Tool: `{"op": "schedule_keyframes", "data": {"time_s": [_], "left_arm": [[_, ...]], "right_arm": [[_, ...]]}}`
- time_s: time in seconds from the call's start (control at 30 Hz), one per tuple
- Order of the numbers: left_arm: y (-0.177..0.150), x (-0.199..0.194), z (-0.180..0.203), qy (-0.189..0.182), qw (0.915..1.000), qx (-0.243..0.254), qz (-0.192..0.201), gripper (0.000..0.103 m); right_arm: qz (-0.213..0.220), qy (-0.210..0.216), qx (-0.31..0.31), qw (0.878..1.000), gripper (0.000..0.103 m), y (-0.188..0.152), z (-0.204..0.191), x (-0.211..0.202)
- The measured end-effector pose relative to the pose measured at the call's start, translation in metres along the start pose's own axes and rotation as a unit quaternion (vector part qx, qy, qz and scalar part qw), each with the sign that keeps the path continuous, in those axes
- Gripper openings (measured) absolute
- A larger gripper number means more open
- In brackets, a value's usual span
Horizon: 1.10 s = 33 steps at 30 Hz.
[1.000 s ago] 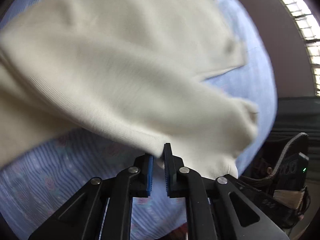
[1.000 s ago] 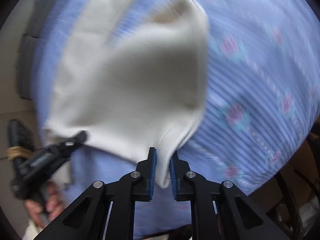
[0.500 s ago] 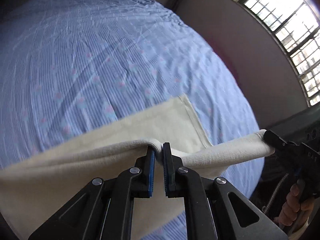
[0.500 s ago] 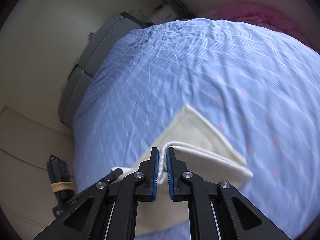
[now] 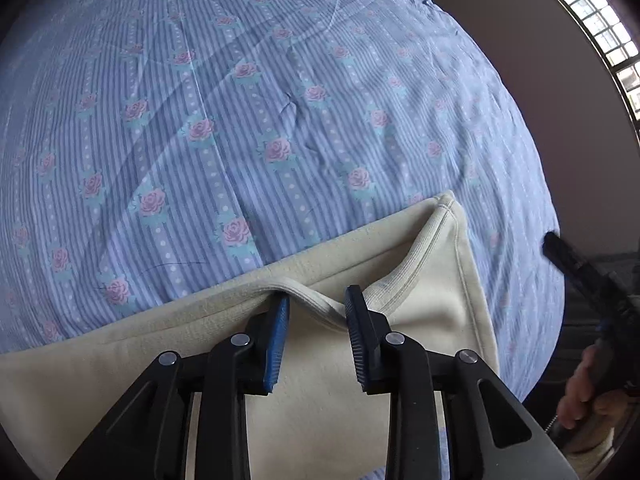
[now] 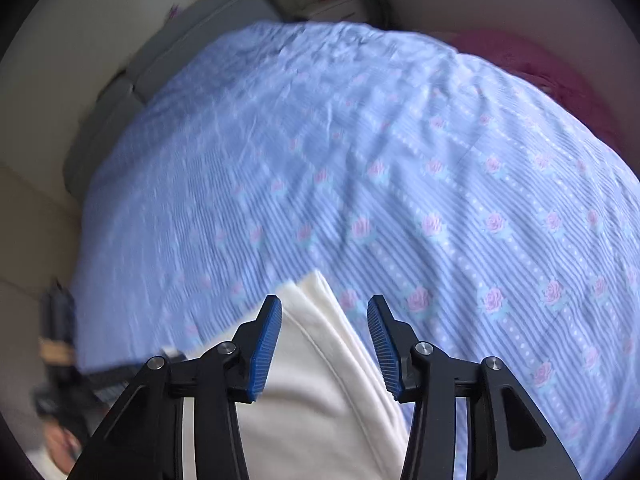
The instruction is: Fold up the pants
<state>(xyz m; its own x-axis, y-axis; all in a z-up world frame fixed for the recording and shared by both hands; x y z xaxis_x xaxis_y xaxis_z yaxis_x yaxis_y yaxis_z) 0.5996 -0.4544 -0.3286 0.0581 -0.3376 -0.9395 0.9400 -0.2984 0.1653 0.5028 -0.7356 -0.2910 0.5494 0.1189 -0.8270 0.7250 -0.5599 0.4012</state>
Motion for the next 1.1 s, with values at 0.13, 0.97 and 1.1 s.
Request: {"op": "schedule_keyframes", "data": {"time_s": [0.13,0.97,1.1], "left_arm": [[0.002,-0.012,0.000,-0.015,0.9998,-0.007,0.012,0.077],[-0.348,-0.227,-0.130,0.126,0.9693,-0.178,0.113,0.085],[-0.411,-0.264,-0.172,0.167,0.9550,-0.211,0.125,0.085]], "right_arm": [[-0.032,-0.002,-0.054,0.998,0.047,-0.006,-0.008,0.022],[-0.129,0.135,-0.206,0.961,0.052,-0.212,-0.175,-0.100],[-0.171,0.165,-0.249,0.939,0.052,-0.273,-0.228,-0.108]]}}
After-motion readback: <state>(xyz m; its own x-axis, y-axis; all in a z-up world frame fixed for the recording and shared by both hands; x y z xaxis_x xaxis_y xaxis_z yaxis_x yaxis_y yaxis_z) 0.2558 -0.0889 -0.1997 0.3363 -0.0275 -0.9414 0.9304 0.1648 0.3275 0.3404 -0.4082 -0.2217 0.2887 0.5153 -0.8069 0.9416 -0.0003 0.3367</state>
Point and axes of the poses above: each gripper's, at about its wrist camera, not at the fingertips, and x roughly the way its jaws point, z to its right, y to its top, the point moved 3 cm from there along x, roughly the way its jaws point, and after that the axes turned 3 degrees about z, right-handed, at the moved point
